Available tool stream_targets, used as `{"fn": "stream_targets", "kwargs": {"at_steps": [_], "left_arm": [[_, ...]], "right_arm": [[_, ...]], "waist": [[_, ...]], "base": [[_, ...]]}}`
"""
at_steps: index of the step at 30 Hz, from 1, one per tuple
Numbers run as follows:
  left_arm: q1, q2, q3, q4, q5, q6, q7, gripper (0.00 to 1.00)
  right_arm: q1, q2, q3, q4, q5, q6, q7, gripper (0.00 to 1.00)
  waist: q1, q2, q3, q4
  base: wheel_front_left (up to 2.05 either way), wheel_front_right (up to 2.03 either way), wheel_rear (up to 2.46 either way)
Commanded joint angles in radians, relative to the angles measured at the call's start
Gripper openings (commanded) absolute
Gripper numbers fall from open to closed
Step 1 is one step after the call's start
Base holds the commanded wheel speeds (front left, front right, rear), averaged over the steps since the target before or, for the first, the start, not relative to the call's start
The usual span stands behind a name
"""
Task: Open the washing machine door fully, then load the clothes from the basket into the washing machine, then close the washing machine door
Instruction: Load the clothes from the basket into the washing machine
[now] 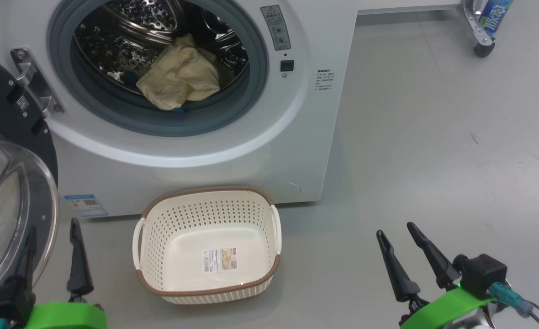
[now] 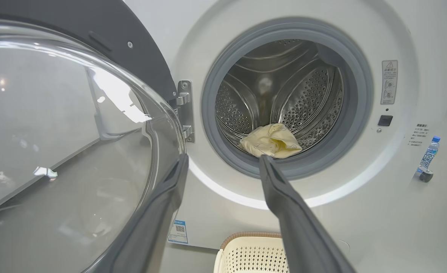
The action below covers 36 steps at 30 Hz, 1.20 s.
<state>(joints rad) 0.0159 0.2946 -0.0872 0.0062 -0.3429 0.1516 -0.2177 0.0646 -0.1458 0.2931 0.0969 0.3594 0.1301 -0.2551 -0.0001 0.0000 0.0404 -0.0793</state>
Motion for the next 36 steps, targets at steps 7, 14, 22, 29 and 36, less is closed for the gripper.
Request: {"fn": "stream_targets", "kwargs": {"at_steps": [7,14,22,29,36], "left_arm": [[0.057,0.018,0.05,-0.086,0.008,0.035,0.008,1.0],[0.113,0.02,0.039,-0.091,0.047,0.072,0.004,1.0],[0.141,0.021,0.041,-0.106,0.057,0.093,-0.001,1.0],[0.159,0.028,0.039,-0.116,0.062,0.103,0.006,1.0],[0.162,0.028,0.032,-0.123,0.059,0.104,0.007,1.0]], "right_arm": [[-0.011,-0.019,0.006,-0.043,-0.005,0.001,-0.007,1.0],[-0.003,-0.022,-0.006,-0.046,-0.008,0.001,-0.007,1.0],[0.008,-0.023,-0.022,-0.048,-0.019,0.001,-0.007,1.0],[0.012,-0.022,-0.031,-0.051,-0.028,0.001,-0.007,1.0],[0.014,-0.02,-0.039,-0.053,-0.034,0.001,-0.007,1.0]], "waist": [[0.0001,0.0,-0.006,-0.001],[0.0001,0.0,-0.013,-0.007],[0.0001,0.0,-0.019,-0.006],[0.0001,0.0,-0.022,-0.01],[0.0001,0.0,-0.02,-0.012]], "base": [[0.0,0.0,0.0],[0.0,0.0,0.0],[0.0,0.0,0.0],[0.0,0.0,0.0],[0.0,0.0,0.0]]}}
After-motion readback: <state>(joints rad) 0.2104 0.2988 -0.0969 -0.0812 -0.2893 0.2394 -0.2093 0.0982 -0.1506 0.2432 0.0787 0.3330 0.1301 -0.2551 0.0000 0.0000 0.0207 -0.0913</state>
